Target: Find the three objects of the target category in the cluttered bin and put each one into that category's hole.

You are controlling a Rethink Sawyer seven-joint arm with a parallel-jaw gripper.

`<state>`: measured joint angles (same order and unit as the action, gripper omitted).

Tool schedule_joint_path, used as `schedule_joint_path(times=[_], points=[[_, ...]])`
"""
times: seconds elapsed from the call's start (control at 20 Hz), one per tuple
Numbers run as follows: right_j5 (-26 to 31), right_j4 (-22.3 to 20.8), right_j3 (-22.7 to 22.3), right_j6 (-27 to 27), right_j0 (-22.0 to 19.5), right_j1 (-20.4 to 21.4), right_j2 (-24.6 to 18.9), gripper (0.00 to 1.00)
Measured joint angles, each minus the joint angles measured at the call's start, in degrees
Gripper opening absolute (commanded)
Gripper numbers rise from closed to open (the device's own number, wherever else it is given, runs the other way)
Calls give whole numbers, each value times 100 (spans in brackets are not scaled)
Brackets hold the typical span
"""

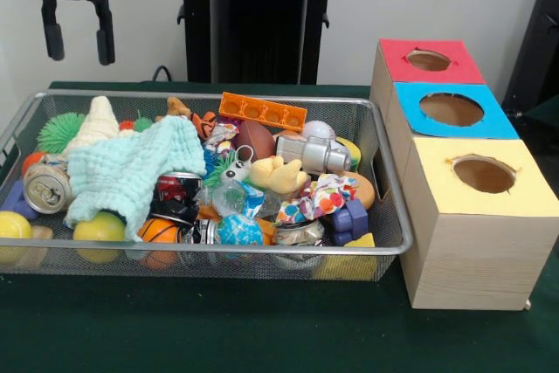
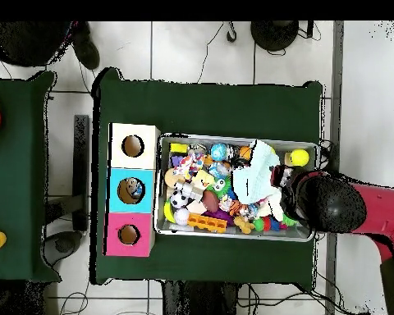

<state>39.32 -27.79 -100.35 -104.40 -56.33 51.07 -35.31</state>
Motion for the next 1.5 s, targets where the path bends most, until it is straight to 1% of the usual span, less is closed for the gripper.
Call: schedule_joint_path(times=[0.4,0.85,0.95,1.2,1.5], points=[[0,-149,-1,0,27,-37,-64,100],[-33,-228,-1,0,375,-65,-64,100],[-123,-233,-1,0,544,-88,-64,100],[-374,-235,-1,0,790,-176,-59,100],[-869,-273,-1,0,1147,-342,65,100]])
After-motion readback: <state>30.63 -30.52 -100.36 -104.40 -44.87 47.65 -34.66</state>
